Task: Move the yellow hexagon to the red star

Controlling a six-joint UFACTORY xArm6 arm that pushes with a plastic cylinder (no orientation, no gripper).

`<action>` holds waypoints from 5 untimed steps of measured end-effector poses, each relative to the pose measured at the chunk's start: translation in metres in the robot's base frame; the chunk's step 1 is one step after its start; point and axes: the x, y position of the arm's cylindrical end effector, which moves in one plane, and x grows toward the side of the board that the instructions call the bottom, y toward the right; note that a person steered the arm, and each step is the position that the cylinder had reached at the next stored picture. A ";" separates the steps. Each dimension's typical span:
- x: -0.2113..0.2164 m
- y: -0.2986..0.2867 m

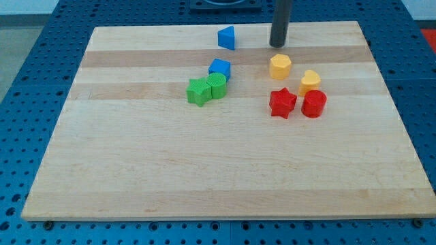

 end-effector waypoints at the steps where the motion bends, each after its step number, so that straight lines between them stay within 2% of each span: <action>1: 0.004 -0.009; 2: 0.017 -0.009; 3: 0.004 -0.003; 5: 0.032 0.001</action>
